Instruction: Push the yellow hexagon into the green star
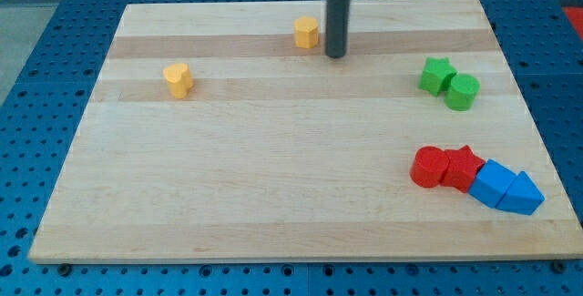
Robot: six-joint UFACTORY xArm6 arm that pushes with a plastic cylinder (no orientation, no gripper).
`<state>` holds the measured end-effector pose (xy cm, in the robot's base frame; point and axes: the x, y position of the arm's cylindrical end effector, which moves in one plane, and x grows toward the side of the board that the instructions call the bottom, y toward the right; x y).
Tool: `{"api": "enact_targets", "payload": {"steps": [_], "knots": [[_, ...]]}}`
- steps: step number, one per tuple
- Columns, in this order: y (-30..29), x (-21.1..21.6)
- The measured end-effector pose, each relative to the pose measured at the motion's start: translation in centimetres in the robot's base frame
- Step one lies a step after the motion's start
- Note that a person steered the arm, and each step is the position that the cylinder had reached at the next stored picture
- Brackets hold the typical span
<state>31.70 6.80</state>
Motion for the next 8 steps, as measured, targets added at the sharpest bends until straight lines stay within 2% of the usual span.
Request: {"api": "enact_targets", "payload": {"steps": [1,2,3,5,7,8], "knots": [[2.5,0.4],[2.1,1.3],[-0.6,2.9],[-7.3,3.2],[-14.6,-3.0],[-14.9,-5.9]]}}
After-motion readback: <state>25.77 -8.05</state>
